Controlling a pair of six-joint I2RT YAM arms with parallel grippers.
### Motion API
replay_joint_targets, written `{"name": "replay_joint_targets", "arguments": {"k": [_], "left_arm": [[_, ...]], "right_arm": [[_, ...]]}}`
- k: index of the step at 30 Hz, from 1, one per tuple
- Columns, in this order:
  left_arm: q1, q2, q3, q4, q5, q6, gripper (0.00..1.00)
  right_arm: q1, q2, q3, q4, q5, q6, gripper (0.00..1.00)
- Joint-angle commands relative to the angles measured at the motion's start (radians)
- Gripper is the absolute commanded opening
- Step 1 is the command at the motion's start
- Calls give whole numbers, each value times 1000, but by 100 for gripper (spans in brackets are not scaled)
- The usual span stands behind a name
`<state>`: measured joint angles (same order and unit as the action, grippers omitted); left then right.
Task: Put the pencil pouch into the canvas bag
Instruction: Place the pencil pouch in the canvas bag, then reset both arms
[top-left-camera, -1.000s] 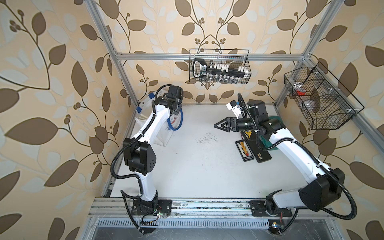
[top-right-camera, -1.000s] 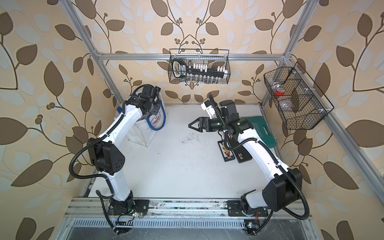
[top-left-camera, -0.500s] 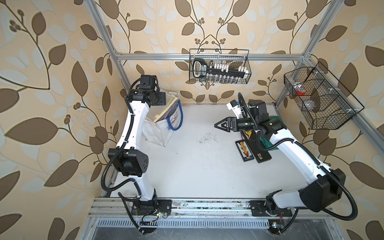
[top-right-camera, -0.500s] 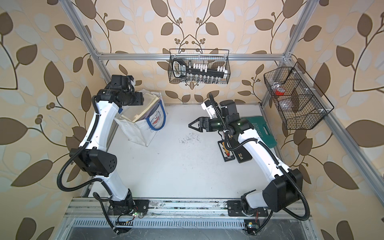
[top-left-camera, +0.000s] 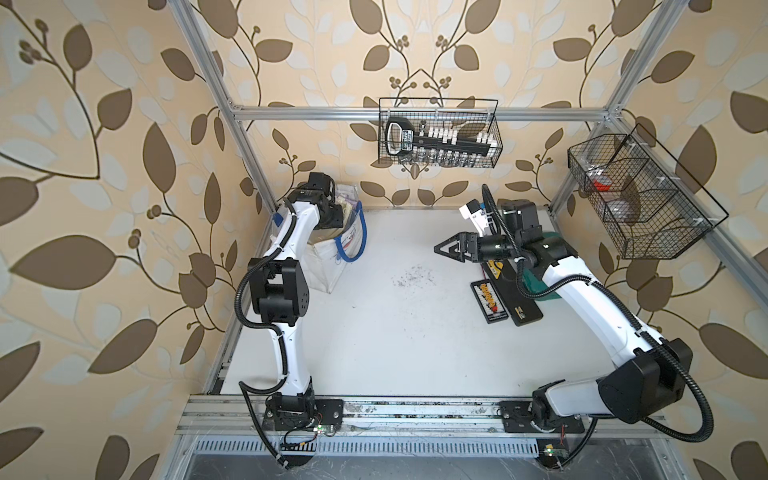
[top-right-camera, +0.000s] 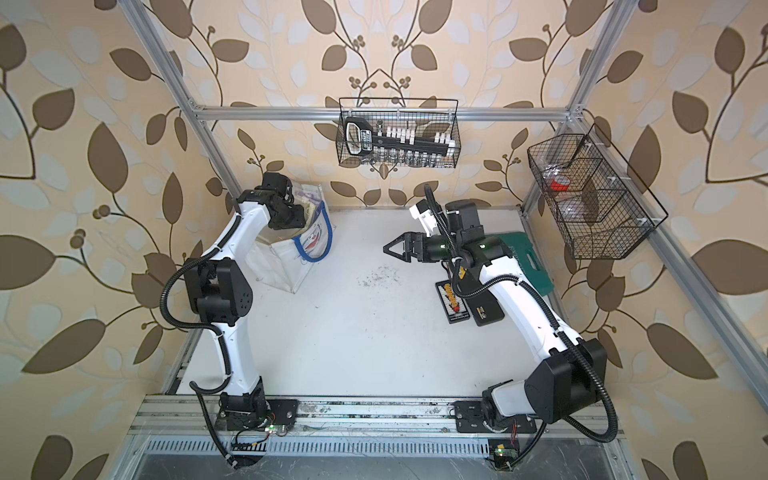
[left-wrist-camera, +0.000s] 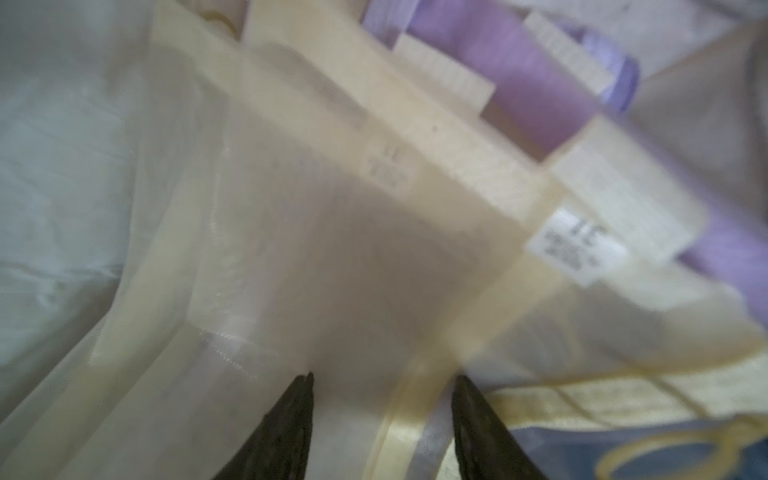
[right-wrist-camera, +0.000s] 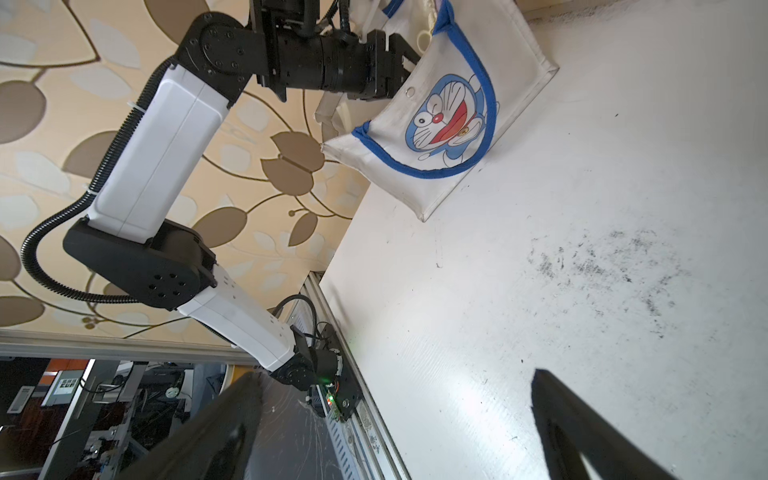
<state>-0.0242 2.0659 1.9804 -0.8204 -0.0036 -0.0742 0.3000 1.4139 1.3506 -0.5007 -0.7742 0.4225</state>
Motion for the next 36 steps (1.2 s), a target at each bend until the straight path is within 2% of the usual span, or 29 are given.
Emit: {"name": "replay_joint_targets", "arguments": {"k": [1,3,6,9,12,15,16,20,22,26,27,30,32,34,36], "left_arm": [[15,-24,-6,12,-47,-17,56],[16,-56,-6,10,-55,-5,60],[16,-134,10,-17,-56,15,73],[16,-256,-11,-40,-41,23,85],[15,-414,-89,-48,-26,25,99],[16,-611,-250,-30,16,30,99],[15,-723,-344,12,20,29,99],[16,-1112,-844,296,22,-9,99],[16,-1221,-964,304,17,-45,99],[16,-1368,-1148,305,-40,-192,99],[15,-1388,-1177,312,-44,-206,99],[16,-1402,-1243,297,-71,-196,99],[15,-1404,-1276,281,-91,-181,99],[15,-1412,-1323,307,-106,-164,99],[15,-1421,-1390,394,-95,-131,99]], "right_arm": [[-44,-21,11,6,13,10,99],[-66,-31,6,17,25,19,99],[-94,-39,8,11,54,27,100],[-113,-54,-6,2,113,25,100],[-148,-85,-58,10,161,25,100],[-195,-120,-130,25,199,32,100],[-198,-123,-149,29,228,28,100],[-215,-175,-301,168,389,88,100],[-217,-223,-393,268,510,126,100],[-223,-343,-603,477,831,192,99],[-233,-360,-672,560,856,198,100],[-273,-352,-805,808,752,56,100],[-275,-312,-817,820,740,-70,100],[-287,-280,-836,853,754,-130,100],[-298,-267,-896,958,709,-181,100]]}}
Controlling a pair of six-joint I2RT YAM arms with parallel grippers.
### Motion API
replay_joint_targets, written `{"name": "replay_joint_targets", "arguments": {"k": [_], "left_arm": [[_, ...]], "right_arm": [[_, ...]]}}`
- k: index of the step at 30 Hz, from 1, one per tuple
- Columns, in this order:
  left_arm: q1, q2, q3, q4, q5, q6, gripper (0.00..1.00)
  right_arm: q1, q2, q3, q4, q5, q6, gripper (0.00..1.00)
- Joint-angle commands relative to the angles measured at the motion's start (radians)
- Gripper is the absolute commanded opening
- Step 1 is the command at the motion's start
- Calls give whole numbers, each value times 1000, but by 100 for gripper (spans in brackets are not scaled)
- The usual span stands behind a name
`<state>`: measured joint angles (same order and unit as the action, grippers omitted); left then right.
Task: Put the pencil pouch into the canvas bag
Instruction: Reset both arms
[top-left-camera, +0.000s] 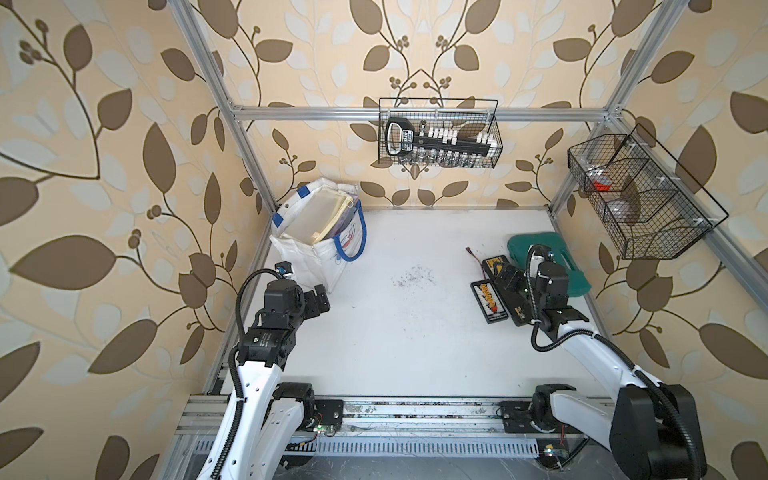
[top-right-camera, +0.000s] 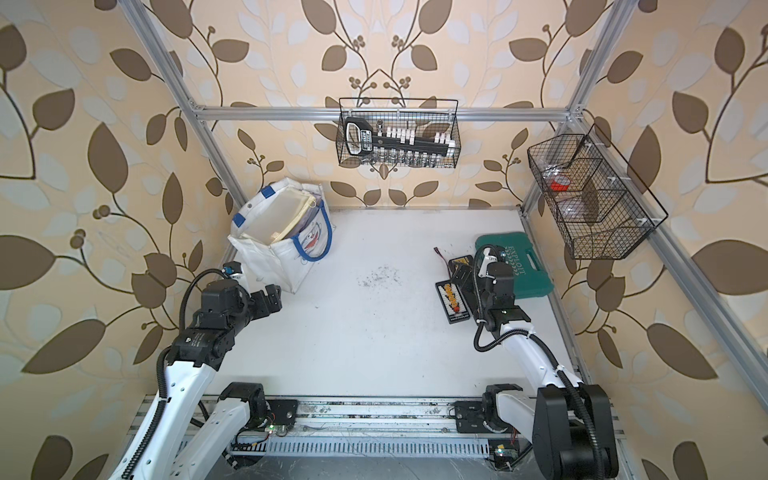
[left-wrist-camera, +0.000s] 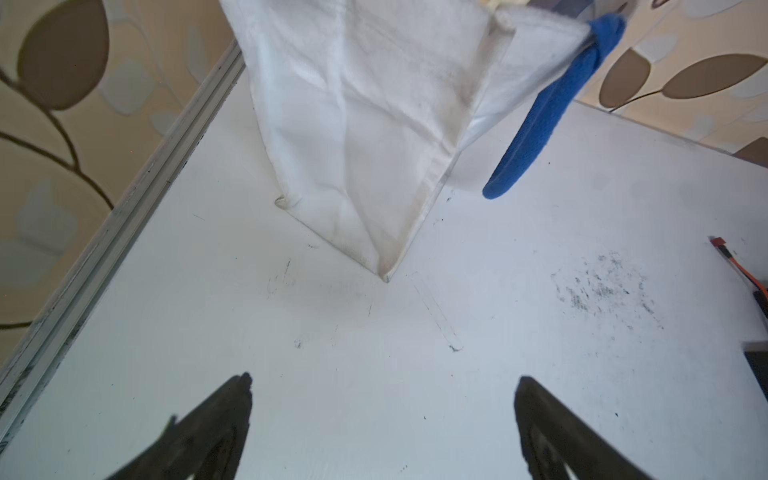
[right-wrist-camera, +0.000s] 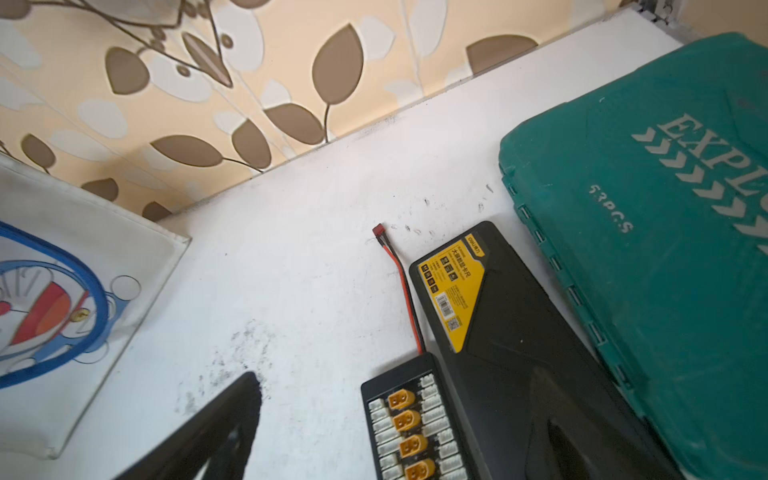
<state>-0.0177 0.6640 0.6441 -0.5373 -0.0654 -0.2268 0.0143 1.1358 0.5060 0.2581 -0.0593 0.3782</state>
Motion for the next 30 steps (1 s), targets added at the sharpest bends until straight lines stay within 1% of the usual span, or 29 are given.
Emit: {"name": "replay_joint_targets", "arguments": {"k": [1,3,5,7,8,11,12,13,14,16,18,19,20,24,25,26,27,28,30], "left_arm": [[10,-19,-96,174,-43,35,99],[9,-5,-169,310,-73,71,99],[9,31,-204,406,-148,88,99],[9,98,-221,487,-202,107,99],[9,143,-225,534,-211,108,99],[9,281,-251,728,-187,100,99],[10,325,-261,800,-180,115,99],[10,380,-271,881,-190,123,99],[9,441,-273,952,-200,130,99],[10,541,-264,1042,-203,145,99],[15,621,-272,1141,-167,129,99],[14,659,-282,1189,-121,148,99],[12,696,-284,1227,-97,159,99],[9,841,-331,1438,-74,180,99],[10,842,-318,1411,-62,182,99],[10,823,-296,1332,-55,175,99],[10,819,-287,1313,-60,171,99],[9,835,-287,1337,-63,176,99],[9,828,-268,1284,-60,173,99]], "right_arm": [[-14,16,-82,256,-5,-152,100],[-20,37,-135,352,16,-194,100],[-39,80,-140,384,-16,-263,100],[-63,127,-142,415,-34,-307,100],[-67,153,-156,462,-10,-312,100],[-68,244,-188,595,31,-306,100],[-68,266,-158,574,25,-312,100],[-68,298,-153,625,10,-319,100],[-73,324,-145,623,26,-307,100],[-77,336,-202,734,37,-303,100],[-76,342,-245,814,50,-298,100],[-68,359,-277,882,67,-301,100],[-49,361,-276,882,98,-312,100],[-29,367,-273,885,117,-325,99],[-30,370,-272,888,116,-326,100],[-30,369,-273,888,118,-326,100],[-28,365,-270,878,120,-325,100],[-29,365,-267,869,122,-325,100],[-30,365,-267,865,126,-320,100]]}}
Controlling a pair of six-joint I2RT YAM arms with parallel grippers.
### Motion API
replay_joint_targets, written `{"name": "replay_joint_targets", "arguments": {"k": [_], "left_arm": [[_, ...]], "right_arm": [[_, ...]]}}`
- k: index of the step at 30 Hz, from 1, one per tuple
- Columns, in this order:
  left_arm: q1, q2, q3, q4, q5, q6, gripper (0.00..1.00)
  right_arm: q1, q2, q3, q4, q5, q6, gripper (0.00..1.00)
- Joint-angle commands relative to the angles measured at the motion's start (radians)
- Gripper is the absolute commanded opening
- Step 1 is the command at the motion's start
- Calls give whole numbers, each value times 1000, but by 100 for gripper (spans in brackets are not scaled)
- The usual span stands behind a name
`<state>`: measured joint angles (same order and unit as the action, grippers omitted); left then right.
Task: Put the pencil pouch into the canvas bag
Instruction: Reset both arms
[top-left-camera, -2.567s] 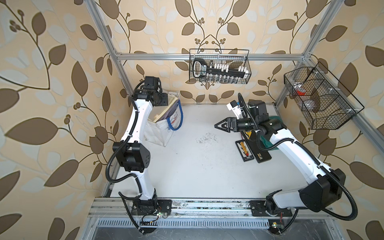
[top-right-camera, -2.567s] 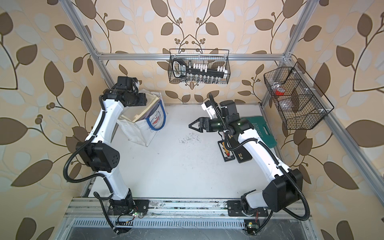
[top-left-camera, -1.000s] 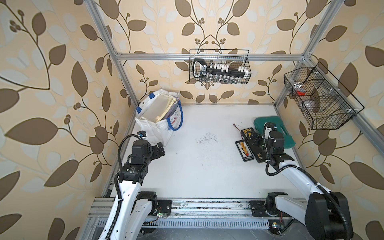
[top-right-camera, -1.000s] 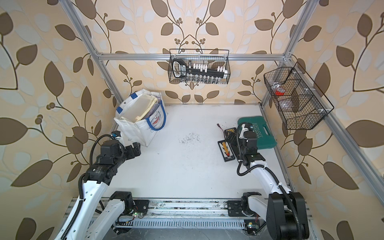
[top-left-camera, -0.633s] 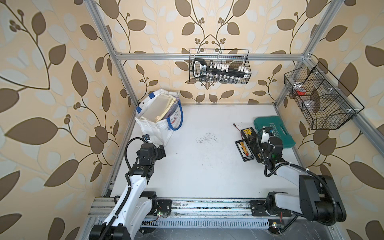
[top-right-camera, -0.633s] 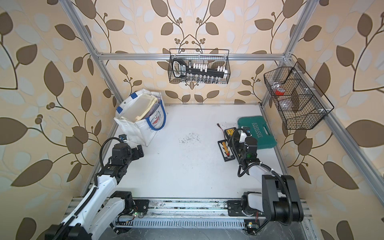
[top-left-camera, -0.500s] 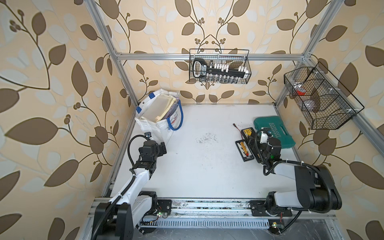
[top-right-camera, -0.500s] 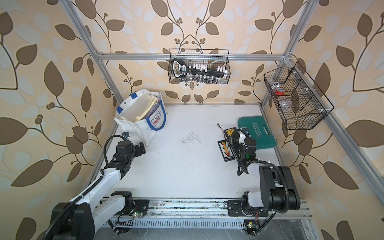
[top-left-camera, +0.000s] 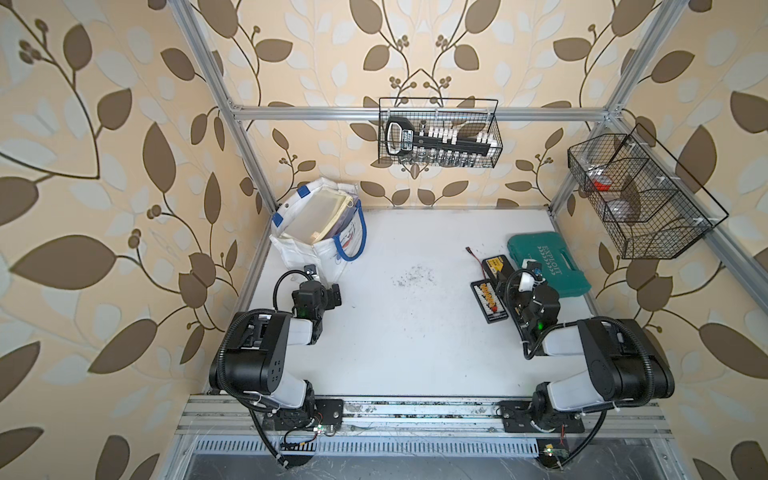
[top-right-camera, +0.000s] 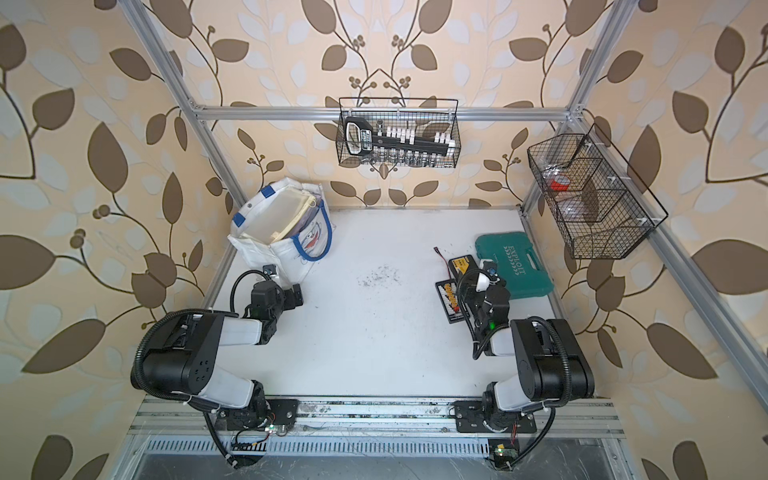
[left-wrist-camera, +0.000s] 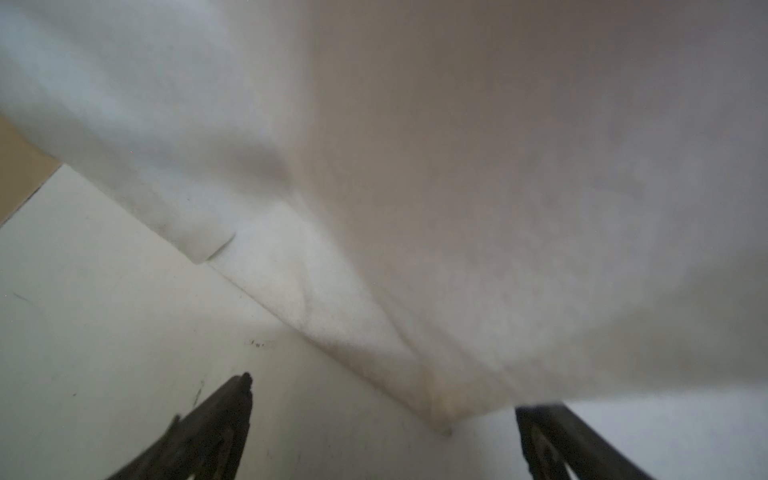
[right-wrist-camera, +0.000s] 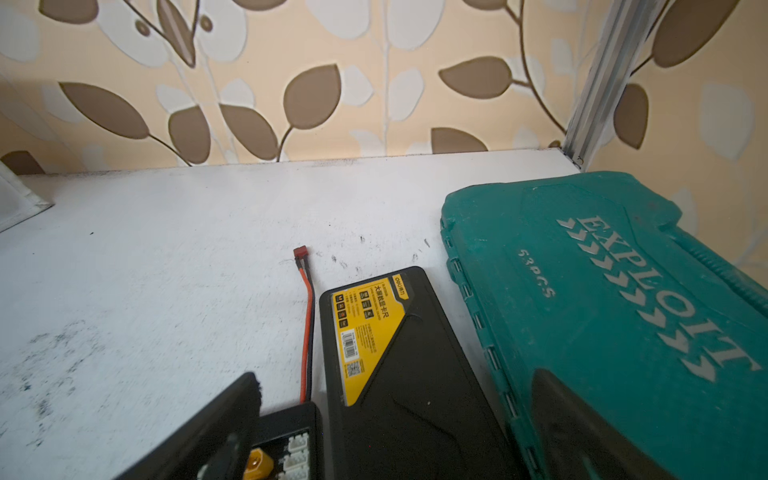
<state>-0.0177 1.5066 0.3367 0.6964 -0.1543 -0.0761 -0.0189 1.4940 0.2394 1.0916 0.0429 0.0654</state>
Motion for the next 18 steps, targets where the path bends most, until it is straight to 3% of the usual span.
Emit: {"name": "replay_joint_targets", "arguments": {"k": [1,18], "left_arm": [[10,-11,35,72,27,25,99],[-1,-7,53,37,24,40,99]], "right_arm": [[3,7,0,34,22,-8,100],[-3,-1,-5,37,11,-5,100]]}}
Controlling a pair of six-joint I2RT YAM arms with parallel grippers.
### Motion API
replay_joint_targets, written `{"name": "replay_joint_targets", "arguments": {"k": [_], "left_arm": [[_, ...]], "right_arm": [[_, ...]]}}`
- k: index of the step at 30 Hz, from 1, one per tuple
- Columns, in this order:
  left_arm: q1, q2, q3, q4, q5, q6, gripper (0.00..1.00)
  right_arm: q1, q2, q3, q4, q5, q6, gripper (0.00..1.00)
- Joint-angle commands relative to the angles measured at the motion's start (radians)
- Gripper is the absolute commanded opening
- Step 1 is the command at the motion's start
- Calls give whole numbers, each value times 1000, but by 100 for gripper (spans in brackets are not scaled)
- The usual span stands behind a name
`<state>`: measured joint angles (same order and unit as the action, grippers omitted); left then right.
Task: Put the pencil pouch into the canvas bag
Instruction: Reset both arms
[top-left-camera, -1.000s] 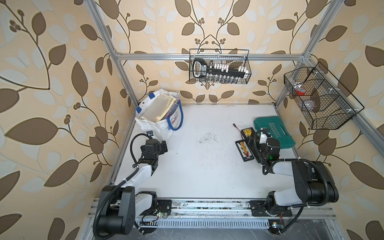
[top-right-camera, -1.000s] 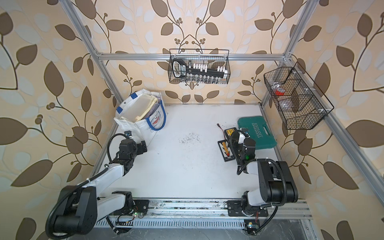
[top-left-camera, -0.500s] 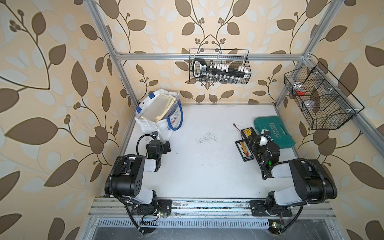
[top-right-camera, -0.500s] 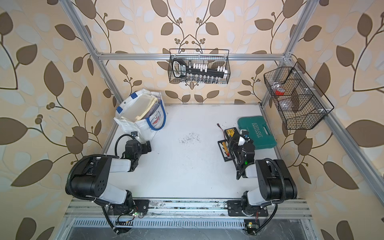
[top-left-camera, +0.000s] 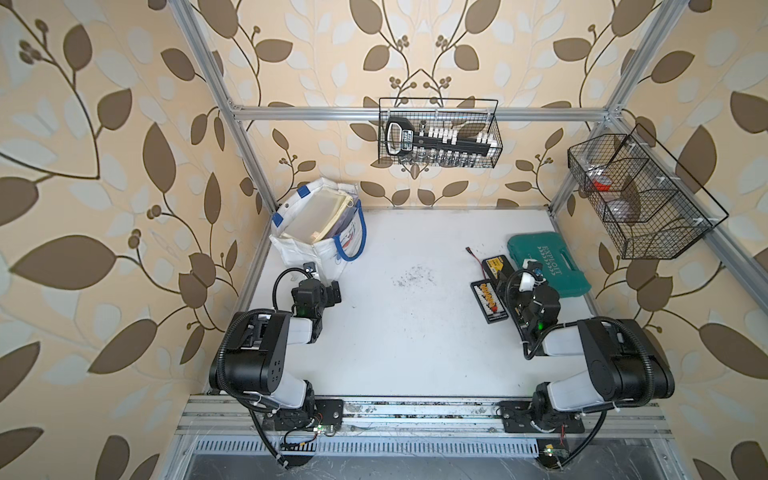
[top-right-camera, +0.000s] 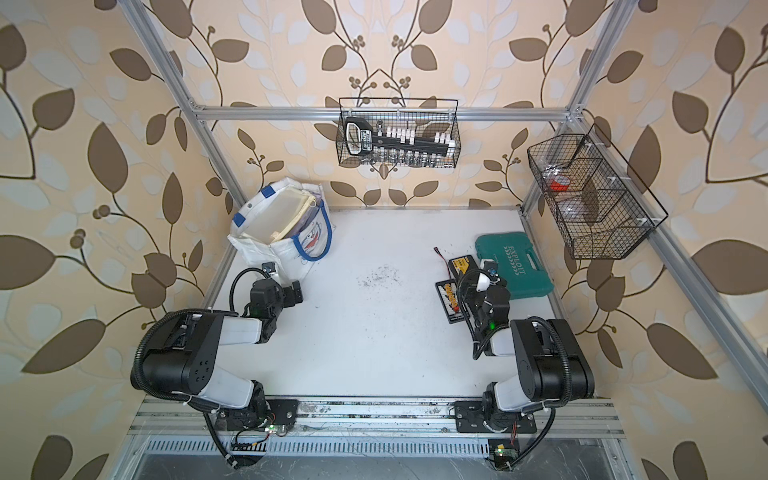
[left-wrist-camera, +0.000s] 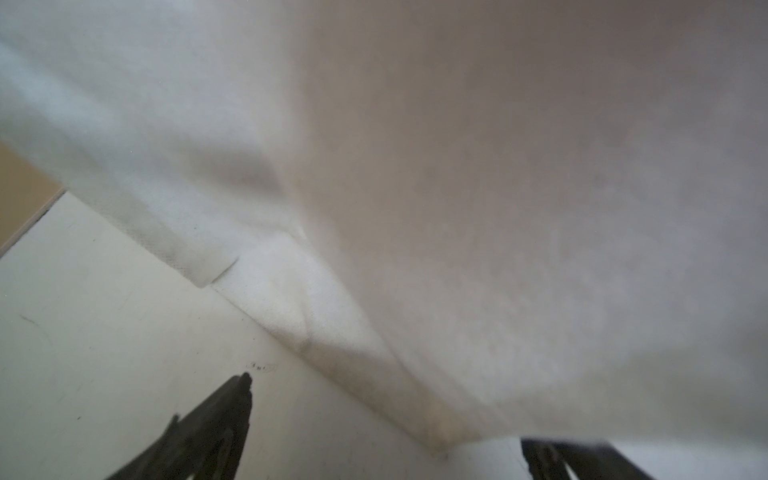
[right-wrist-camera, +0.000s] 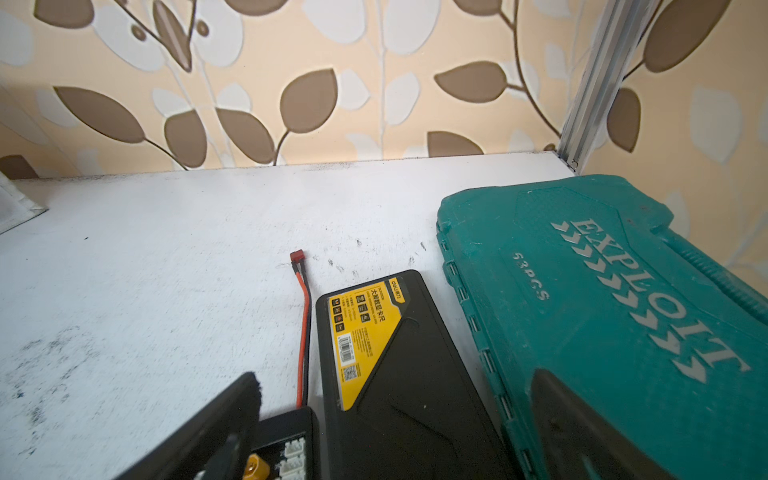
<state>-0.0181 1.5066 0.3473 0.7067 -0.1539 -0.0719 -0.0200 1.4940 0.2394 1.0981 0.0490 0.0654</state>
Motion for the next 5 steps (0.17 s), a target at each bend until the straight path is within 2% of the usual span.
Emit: {"name": "replay_joint_targets", "arguments": {"k": [1,5], "left_arm": [[-1,-5,44,26,25,34,99],[0,-14,37,31,27,34,99]], "right_arm": [[-2,-1,-6,29,5,-5,100],[-2,2,-5,32,6,-4,100]]}}
